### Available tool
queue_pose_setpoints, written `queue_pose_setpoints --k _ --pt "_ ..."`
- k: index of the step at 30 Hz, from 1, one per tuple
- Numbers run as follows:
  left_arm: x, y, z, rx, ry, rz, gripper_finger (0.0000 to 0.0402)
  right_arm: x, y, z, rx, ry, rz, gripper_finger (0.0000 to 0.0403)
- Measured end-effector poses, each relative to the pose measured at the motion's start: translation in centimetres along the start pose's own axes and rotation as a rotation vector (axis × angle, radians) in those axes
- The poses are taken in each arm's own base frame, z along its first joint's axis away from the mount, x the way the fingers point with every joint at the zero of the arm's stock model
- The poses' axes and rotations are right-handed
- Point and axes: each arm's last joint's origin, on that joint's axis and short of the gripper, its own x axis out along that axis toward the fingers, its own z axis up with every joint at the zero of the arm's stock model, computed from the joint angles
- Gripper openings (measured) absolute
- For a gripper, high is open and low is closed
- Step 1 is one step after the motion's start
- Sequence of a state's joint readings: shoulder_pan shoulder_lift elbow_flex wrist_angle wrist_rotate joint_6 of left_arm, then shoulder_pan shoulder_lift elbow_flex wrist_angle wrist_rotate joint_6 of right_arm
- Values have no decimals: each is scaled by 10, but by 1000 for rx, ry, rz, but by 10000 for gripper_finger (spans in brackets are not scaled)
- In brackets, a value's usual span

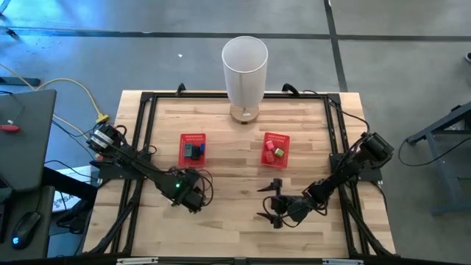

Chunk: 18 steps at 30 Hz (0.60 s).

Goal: Pick & Place Office items
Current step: Put the pink charger adapter into the right red bin

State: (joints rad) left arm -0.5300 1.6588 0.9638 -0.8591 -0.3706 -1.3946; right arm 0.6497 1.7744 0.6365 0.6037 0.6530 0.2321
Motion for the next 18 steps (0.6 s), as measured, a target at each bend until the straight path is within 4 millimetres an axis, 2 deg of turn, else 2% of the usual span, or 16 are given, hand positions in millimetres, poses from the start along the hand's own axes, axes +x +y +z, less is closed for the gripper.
queue_pose_setpoints --k 6,18 --pt "2 2 8 21 -81 26 258 1 -1 0 2 3 4 394" --pt "8 6 24 25 -99 54 258 1 -1 0 2 4 5 394"
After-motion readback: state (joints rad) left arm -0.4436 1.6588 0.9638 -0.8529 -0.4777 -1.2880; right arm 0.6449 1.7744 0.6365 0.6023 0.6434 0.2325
